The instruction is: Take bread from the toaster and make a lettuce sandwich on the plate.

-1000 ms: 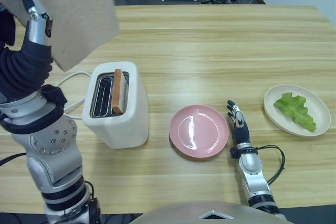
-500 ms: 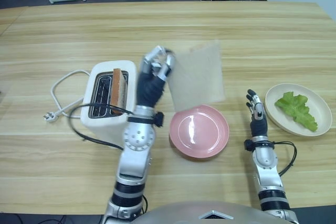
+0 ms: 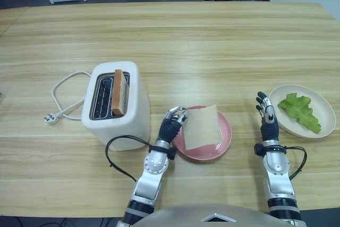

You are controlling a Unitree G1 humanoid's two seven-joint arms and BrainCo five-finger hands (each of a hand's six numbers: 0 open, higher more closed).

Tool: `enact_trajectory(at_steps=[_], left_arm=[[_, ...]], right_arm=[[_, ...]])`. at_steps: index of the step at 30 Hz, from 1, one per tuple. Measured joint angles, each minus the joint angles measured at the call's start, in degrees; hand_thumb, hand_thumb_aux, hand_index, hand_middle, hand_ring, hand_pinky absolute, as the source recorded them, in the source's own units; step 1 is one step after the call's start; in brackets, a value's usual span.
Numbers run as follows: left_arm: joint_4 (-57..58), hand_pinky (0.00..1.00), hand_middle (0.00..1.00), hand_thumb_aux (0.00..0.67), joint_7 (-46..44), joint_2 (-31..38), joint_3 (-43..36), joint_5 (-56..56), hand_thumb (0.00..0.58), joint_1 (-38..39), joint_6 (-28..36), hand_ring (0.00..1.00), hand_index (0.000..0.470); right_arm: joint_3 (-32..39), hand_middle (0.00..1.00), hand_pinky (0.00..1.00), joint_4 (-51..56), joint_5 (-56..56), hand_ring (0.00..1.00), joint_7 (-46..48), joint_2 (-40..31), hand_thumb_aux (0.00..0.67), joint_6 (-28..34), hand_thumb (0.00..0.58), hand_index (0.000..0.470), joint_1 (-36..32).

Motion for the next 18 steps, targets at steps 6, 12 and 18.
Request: enact_trajectory(at_steps=[6,12,18], left_arm=[[3.60,1.00,1.00,0.670,-2.72,1.83,2.28,-1.07,0.580,-1.38,-0.12,1.00,0.470],[7.13,0.80,0.80,0.510,-4.62,3.90,-0.78,3.52,0.547,-5.06,-2.31,0.80,0.358],[4.78,0.00,0.00,0.000,-3.16,5.07,-2.69,10.23,0.000,-4.41,-1.50,0.00,0.000]], right_arm=[[0.02,0.00,0.00,-0.89,0.00,0.00,0.32,0.00,0.000,0.71,0.000,0.000,0.22],[0.13,0.00,0.00,-1.50,-0.02,0.00,0.49,0.18,0.000,0.92,0.000,0.000,0.68],[0.41,0.00,0.00,-2.07,-0.03,0.00,0.61,0.27,0.000,1.17,0.000,0.000,1.19]])
